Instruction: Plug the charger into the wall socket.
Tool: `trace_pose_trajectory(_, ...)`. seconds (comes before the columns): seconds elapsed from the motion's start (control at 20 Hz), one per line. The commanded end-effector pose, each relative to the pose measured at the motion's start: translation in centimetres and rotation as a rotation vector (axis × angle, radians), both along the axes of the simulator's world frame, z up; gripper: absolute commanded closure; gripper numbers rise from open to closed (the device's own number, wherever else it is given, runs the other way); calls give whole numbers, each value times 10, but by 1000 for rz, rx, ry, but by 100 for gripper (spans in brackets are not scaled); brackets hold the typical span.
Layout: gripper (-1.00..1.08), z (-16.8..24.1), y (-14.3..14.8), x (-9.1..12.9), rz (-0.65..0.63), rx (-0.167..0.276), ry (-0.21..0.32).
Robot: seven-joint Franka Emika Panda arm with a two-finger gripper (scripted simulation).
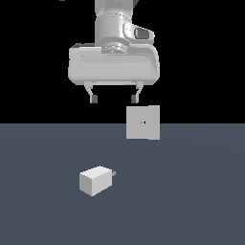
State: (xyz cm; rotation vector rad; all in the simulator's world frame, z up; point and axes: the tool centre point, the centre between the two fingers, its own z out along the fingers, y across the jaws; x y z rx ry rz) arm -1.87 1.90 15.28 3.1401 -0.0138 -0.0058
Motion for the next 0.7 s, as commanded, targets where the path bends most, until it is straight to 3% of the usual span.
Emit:
trace_pose_trajectory(0.0,-92,-6,-1,-7,-43,-1,-3)
trace_pose_trajectory(0.65,-92,-48,2,-53,-358,-7,-23)
